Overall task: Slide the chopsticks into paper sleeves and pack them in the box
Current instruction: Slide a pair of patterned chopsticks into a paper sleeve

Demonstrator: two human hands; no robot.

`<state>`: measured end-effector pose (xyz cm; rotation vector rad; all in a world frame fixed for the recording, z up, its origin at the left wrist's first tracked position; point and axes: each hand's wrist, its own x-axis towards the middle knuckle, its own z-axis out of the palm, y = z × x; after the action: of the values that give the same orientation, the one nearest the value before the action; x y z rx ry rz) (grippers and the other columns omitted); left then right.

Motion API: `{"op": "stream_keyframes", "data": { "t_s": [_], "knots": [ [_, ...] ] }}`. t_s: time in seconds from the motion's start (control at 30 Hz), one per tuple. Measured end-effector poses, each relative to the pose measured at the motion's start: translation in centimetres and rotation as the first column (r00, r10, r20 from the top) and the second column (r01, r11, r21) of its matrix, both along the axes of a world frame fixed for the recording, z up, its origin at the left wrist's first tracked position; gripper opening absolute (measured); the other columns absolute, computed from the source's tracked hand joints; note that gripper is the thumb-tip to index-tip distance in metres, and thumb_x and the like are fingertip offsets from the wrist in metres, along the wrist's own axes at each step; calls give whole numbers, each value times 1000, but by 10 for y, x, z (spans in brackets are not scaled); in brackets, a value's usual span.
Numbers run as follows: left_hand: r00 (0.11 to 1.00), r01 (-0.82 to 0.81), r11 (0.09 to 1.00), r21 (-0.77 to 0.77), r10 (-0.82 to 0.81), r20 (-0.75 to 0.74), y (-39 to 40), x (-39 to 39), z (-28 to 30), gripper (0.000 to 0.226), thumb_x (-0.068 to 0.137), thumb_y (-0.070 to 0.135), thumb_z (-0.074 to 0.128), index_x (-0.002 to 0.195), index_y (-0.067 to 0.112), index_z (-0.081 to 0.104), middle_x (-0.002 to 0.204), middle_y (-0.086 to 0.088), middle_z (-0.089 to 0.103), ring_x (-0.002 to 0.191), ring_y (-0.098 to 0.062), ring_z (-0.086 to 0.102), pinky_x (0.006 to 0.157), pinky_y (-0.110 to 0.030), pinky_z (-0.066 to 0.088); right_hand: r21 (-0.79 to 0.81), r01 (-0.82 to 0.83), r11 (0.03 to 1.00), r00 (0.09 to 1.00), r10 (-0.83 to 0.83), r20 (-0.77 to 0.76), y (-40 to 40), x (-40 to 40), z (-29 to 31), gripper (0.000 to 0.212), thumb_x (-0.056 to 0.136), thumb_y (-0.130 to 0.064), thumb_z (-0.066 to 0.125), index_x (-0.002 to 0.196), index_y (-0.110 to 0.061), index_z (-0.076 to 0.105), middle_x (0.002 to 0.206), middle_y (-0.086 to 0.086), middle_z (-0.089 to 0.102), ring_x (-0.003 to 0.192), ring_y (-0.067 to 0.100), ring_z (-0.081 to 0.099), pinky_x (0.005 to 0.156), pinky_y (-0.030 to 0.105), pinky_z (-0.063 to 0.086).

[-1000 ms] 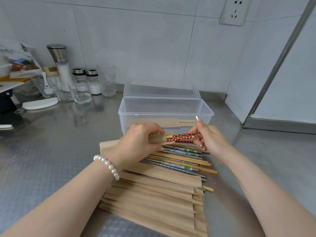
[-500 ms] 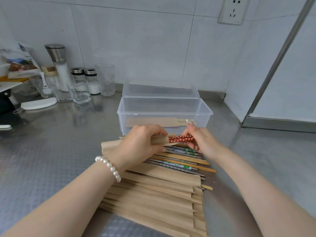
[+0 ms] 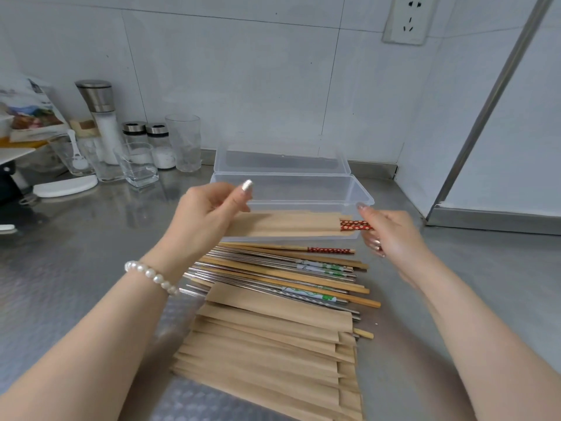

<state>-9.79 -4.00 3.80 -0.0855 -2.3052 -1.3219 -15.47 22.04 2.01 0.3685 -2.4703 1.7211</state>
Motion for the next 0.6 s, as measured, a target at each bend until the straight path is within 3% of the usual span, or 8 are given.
{"op": "stream_keyframes", "data": {
  "t_s": [0.1,0.2,0.33,0.47,0.6],
  "knots": [
    [977,82,929,361,-146,154,6,-4,-3,65,80,69,32,81,19,73,82,-3,73,84,-16,65,81,-33,46,-12,-5,1000,1000,5,8,1,1,2,52,96,-34,44,49,-14,34,41,-1,30,40,13,28,47,26,24],
    [937,148,778,610,-309,166,14,-2,-5,68,85,63,28,81,9,71,82,-10,72,77,-20,65,76,-32,46,-61,-54,997,997,58,58,-2,3,2,52,97,-44,33,59,-10,46,45,2,40,41,13,33,44,24,27],
    [911,155,691,706,-377,170,15,0,-4,71,90,59,24,85,4,67,79,-10,70,71,-19,64,72,-30,46,-217,-128,968,984,152,98,-1,3,1,42,98,-42,27,90,-13,57,49,1,48,41,12,36,39,21,27],
    [922,140,649,747,-361,141,13,-3,2,73,91,60,18,87,4,66,75,-11,69,69,-21,61,72,-34,43,-409,-63,911,994,95,60,-3,3,8,26,99,-17,36,83,-13,55,43,-1,41,40,12,31,38,20,23],
    [968,70,619,782,-230,96,6,-7,5,67,93,56,19,84,6,62,67,-8,67,58,-19,58,68,-33,43,-598,108,795,993,-114,28,7,-12,35,25,98,-11,39,79,-13,54,55,1,45,38,7,34,38,19,25]
  ]
}}
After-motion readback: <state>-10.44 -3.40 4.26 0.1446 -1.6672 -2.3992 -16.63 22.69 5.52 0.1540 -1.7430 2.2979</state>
